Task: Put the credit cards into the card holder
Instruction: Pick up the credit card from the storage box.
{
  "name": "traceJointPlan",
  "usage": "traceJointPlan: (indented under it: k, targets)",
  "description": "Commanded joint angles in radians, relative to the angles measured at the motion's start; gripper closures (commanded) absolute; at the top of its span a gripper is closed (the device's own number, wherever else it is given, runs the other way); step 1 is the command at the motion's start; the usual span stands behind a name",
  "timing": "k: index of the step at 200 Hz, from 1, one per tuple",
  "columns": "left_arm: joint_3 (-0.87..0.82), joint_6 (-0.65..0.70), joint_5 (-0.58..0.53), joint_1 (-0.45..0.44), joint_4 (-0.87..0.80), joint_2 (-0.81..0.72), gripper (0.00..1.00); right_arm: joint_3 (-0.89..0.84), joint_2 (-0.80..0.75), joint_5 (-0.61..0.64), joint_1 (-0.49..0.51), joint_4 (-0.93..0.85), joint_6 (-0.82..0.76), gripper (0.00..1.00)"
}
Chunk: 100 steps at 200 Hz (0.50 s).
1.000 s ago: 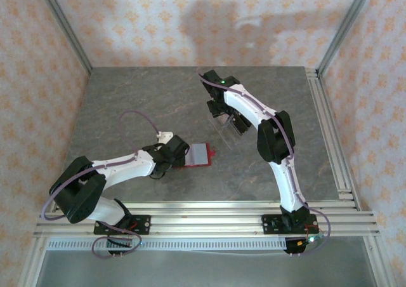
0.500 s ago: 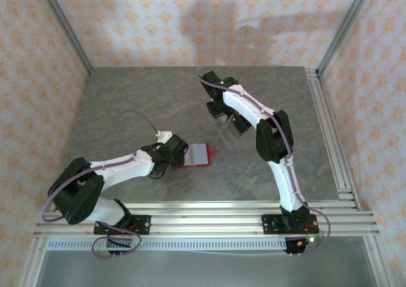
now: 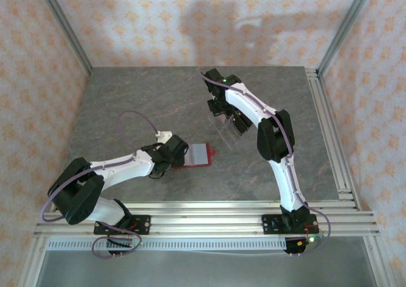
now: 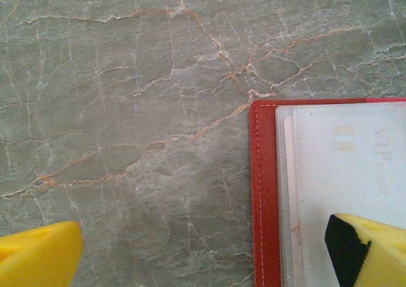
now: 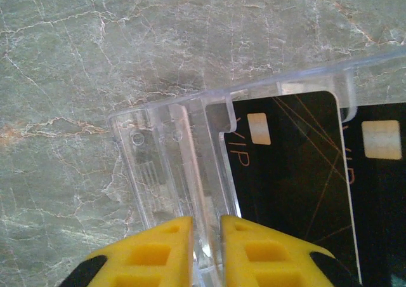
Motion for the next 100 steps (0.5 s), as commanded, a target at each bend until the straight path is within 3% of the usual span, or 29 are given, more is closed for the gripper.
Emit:
traceJointPlan:
  k: [1, 44, 100]
  targets:
    - [0.003, -0.012, -0.045, 0.008, -0.032, -0.011, 0.0, 0.031, 0.022, -0.008, -0.008, -0.021, 0.003, 0.85]
    - [0.018, -0.009, -0.043, 0.009, -0.045, -0.012, 0.0, 0.052, 0.021, -0.041, -0.016, -0.04, -0.006, 1.0]
    - [0.071, 0.015, -0.05, 0.03, -0.103, -0.027, 0.0, 0.151, -0.037, -0.127, -0.017, -0.091, -0.004, 1.0]
